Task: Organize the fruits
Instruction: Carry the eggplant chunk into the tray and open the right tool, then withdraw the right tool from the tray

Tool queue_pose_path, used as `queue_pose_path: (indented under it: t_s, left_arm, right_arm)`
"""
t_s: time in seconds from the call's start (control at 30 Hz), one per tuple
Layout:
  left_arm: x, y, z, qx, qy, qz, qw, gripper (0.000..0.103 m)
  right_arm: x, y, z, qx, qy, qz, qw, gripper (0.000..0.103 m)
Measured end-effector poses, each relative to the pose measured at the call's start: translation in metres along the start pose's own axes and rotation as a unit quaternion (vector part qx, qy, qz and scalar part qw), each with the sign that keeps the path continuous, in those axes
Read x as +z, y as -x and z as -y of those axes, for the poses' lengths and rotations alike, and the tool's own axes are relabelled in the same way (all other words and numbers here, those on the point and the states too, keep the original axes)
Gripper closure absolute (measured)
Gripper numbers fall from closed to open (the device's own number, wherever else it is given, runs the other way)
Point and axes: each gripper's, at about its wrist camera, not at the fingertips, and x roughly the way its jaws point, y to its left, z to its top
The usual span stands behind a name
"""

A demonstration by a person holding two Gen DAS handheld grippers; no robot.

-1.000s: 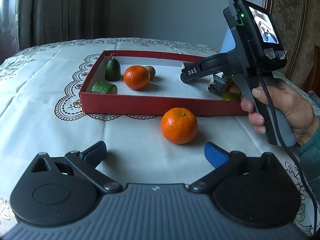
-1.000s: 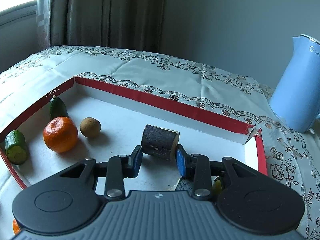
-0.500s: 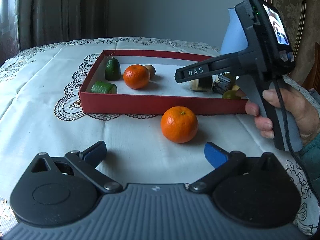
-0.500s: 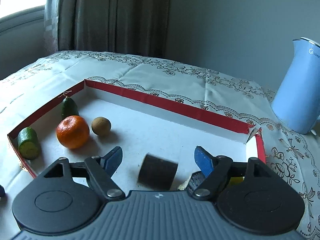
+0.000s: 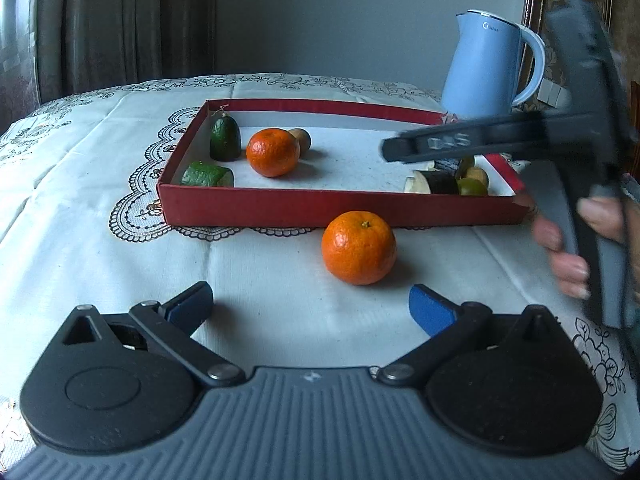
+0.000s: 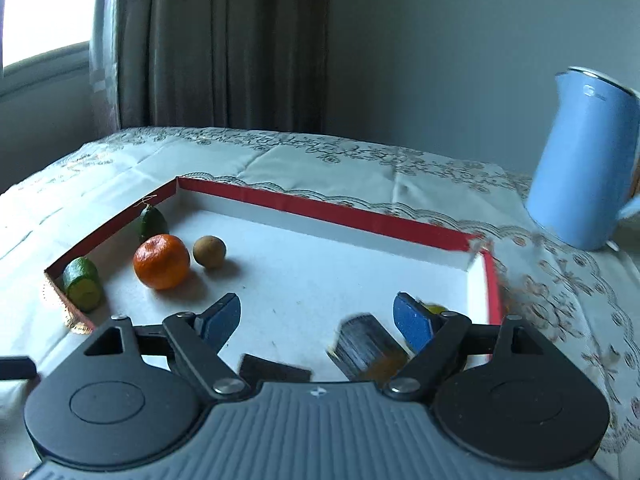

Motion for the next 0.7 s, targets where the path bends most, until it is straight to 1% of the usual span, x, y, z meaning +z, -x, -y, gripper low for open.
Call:
queue_pose_path:
  t_s: [0.1,0.2,0.3,0.33,0.37,0.47,0.53,0.57,0.6,0.67,0.7]
  left_arm:
    - [0.000,0.001,0.001,0.001,0.000,0.001,1.0000,0.000]
    - [-0.001,0.003,0.002,0.002,0.000,0.007,1.0000,0.000]
    - [-0.001,0.008,0.008,0.008,-0.005,0.023,0.9997,0.000]
    - [-0.001,0.008,0.011,0.009,-0.007,0.027,0.9996,0.000]
    - [0.000,0.009,0.016,0.011,-0.011,0.030,0.9994,0.000]
    - [0.003,0.010,0.029,0.026,-0.028,0.047,0.9982,0.000]
    - [0.005,0.011,0.036,0.032,-0.041,0.058,0.9969,0.005]
    - [0.007,0.011,0.039,0.033,-0.047,0.058,0.9967,0.008]
    - [0.009,0.009,0.042,0.031,-0.051,0.054,0.9968,0.015]
    - [0.011,0.004,0.046,0.028,-0.054,0.046,0.9971,0.016]
    - [0.011,0.001,0.047,0.029,-0.055,0.045,0.9970,0.019]
  right_arm:
    - [-0.011,0.019,0.010,0.005,-0.009,0.006,1.000,0.019]
    - [-0.028,0.041,0.027,0.010,-0.033,0.018,0.999,0.018]
    - [-0.044,0.056,0.043,0.011,-0.059,0.027,0.998,0.018]
    - [-0.046,0.060,0.046,0.021,-0.065,0.033,0.997,0.017]
    - [-0.047,0.065,0.048,0.021,-0.071,0.039,0.996,0.017]
    - [-0.049,0.075,0.046,0.009,-0.068,0.066,0.995,0.017]
    - [-0.051,0.080,0.046,0.010,-0.065,0.074,0.995,0.017]
    - [-0.051,0.080,0.045,0.010,-0.064,0.072,0.995,0.017]
    - [-0.052,0.079,0.045,0.010,-0.062,0.068,0.996,0.017]
    - [-0.053,0.077,0.044,0.009,-0.062,0.062,0.996,0.017]
    - [-0.053,0.077,0.044,0.007,-0.062,0.063,0.996,0.017]
